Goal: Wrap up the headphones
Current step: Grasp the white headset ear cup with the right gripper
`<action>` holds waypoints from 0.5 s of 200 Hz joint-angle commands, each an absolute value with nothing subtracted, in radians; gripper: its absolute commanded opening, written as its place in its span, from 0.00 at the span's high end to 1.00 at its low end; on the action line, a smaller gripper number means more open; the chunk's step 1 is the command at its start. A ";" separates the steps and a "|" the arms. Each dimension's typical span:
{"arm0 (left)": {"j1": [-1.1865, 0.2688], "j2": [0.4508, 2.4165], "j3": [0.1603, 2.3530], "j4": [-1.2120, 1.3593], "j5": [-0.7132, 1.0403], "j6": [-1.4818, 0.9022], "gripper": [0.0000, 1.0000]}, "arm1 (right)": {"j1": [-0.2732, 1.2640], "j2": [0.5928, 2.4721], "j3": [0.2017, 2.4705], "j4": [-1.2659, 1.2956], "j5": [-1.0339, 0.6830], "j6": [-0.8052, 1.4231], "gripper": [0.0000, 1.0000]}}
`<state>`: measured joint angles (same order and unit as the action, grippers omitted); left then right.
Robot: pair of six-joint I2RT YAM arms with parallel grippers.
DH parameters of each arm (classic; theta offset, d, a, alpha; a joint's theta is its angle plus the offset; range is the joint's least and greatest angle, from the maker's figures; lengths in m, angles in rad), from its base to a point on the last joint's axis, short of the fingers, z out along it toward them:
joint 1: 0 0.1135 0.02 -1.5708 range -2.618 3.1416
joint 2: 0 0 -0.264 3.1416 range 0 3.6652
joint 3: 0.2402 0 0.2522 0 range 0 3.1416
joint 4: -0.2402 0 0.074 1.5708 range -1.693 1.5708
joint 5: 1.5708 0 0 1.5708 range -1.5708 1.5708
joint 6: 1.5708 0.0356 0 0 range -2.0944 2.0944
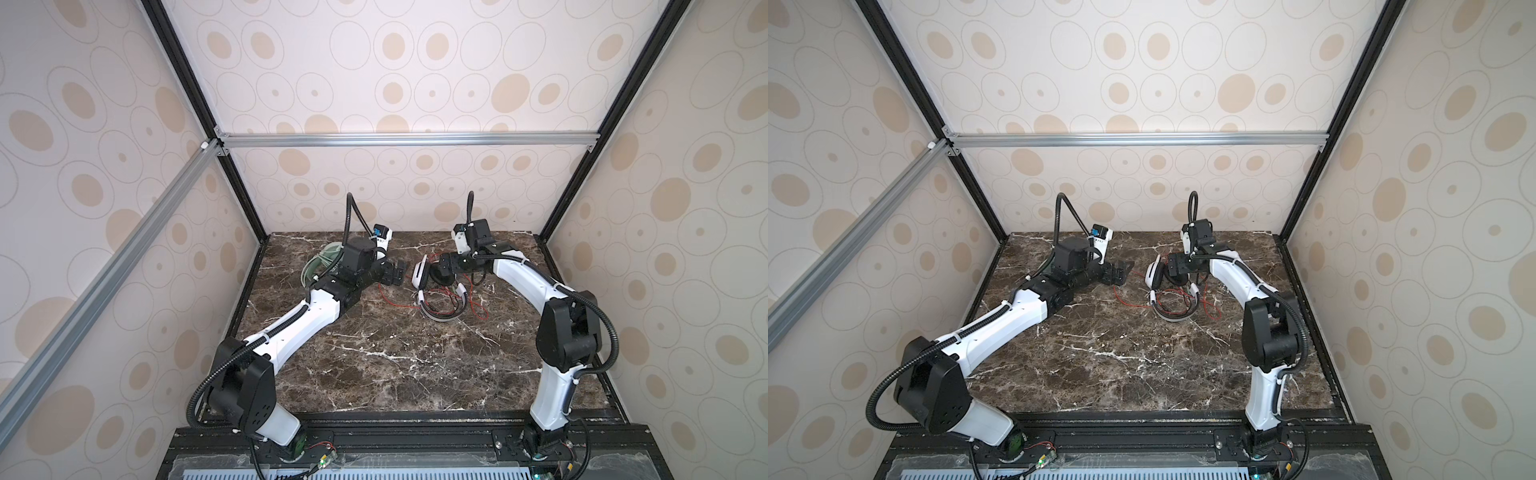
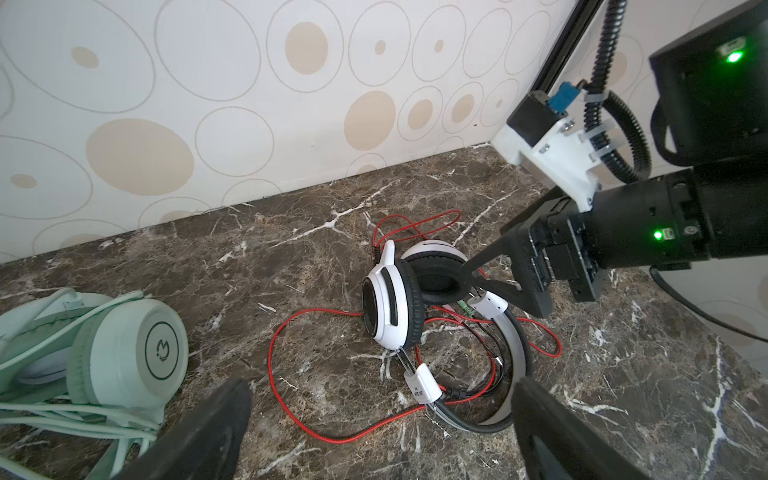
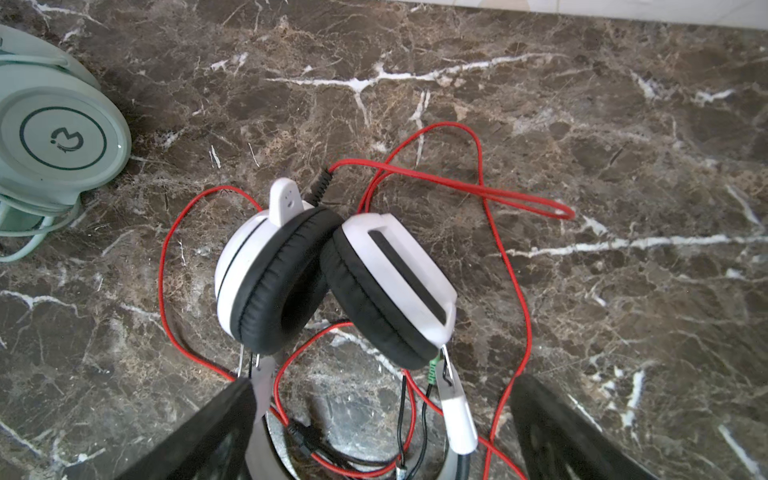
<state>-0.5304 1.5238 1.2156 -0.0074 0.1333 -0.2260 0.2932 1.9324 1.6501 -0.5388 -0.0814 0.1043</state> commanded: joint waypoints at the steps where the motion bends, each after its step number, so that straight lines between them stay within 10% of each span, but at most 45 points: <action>1: -0.535 1.484 1.191 0.056 0.140 -0.269 0.02 | 0.294 1.971 1.725 -0.654 -0.087 0.028 0.03; 100: -0.656 1.418 1.157 0.068 0.043 -0.148 0.02 | 0.294 1.986 1.774 -0.669 -0.082 -0.080 0.01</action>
